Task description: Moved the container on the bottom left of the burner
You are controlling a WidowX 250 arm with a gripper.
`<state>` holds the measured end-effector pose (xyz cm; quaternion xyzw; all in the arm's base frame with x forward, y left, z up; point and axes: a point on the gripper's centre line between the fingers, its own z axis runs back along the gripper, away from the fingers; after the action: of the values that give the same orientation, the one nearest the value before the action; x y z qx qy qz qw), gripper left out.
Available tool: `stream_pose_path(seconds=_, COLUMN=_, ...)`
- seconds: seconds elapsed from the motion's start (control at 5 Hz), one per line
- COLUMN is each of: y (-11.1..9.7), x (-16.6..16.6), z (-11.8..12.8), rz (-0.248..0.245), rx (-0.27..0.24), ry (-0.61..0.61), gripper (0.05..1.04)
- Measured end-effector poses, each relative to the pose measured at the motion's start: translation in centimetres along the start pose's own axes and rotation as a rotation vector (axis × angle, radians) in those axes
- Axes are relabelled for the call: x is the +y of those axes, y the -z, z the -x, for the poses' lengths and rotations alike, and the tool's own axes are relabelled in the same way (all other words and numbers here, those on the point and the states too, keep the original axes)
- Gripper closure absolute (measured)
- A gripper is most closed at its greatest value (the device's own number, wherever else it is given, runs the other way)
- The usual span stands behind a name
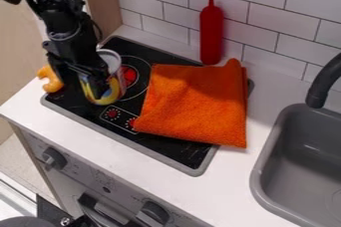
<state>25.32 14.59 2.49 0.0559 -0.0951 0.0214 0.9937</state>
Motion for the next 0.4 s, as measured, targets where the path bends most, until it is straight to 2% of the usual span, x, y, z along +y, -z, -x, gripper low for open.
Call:
stream_pose_path(seconds=0.2, y=0.4, x=-0.2, z=-1.6, rz=-0.009, rx=-0.037, ry=-0.011, gripper=0.086)
stream_pose_path(seconds=0.4, y=0.9, x=0.5, z=-3.4, rz=-0.032, rx=-0.048, ry=-0.071, gripper=0.086)
